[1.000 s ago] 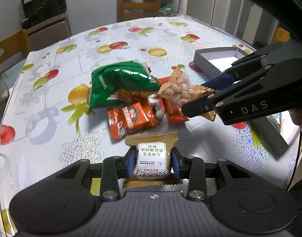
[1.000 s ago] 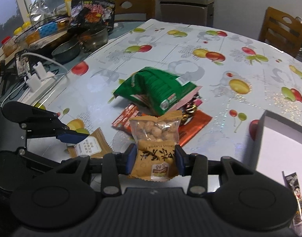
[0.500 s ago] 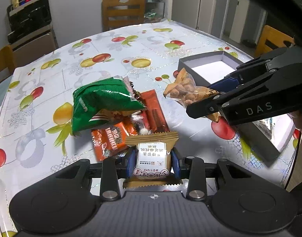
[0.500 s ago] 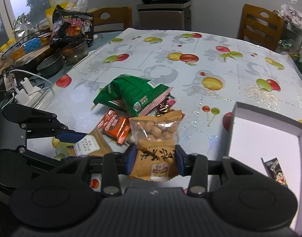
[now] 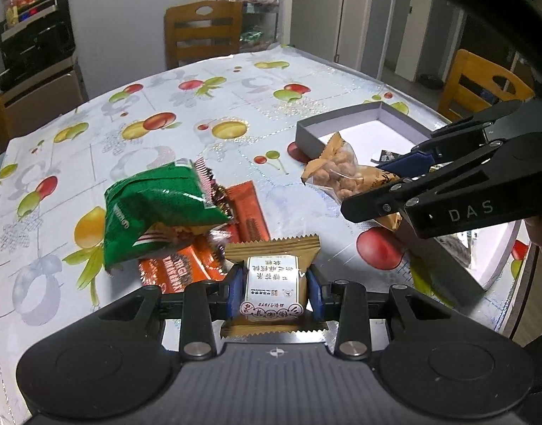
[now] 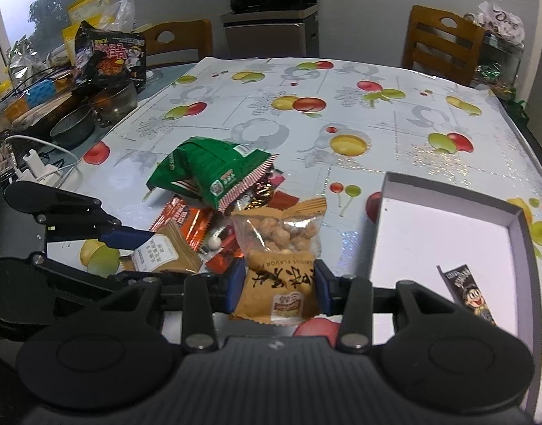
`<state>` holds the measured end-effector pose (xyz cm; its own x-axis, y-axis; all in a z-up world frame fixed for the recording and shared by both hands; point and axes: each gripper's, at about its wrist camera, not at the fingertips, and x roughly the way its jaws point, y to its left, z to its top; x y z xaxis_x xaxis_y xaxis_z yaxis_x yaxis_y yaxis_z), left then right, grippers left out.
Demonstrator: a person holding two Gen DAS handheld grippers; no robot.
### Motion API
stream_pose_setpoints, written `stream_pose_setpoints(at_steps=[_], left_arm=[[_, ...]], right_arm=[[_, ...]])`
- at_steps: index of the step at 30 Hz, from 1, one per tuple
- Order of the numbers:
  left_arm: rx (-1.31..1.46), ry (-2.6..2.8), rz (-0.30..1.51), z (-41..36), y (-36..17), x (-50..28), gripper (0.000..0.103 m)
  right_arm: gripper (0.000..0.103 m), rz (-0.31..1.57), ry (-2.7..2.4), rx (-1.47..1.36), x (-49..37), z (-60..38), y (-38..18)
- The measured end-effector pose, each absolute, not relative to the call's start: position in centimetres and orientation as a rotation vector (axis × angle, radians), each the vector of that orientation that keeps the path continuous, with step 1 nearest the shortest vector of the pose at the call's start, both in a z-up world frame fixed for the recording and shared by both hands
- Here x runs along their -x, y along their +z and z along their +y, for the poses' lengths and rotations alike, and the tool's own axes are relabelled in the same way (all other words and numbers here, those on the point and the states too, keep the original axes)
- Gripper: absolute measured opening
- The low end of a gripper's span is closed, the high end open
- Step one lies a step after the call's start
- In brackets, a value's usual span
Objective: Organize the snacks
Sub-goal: 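Carry the peanut bag and cookie packet over the gray box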
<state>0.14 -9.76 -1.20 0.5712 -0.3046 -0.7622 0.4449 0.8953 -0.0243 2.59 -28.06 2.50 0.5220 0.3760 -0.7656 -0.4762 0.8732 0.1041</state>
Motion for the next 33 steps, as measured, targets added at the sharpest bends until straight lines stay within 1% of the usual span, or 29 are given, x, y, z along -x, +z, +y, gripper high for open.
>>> stream_pose_setpoints(at_steps=[33], left_arm=[[-0.259, -0.744, 0.778, -17.7, 0.4, -3.3, 0.038]], right_arm=[[0.041, 0.871, 0.21, 0.028, 0.1, -35.5, 3.9]])
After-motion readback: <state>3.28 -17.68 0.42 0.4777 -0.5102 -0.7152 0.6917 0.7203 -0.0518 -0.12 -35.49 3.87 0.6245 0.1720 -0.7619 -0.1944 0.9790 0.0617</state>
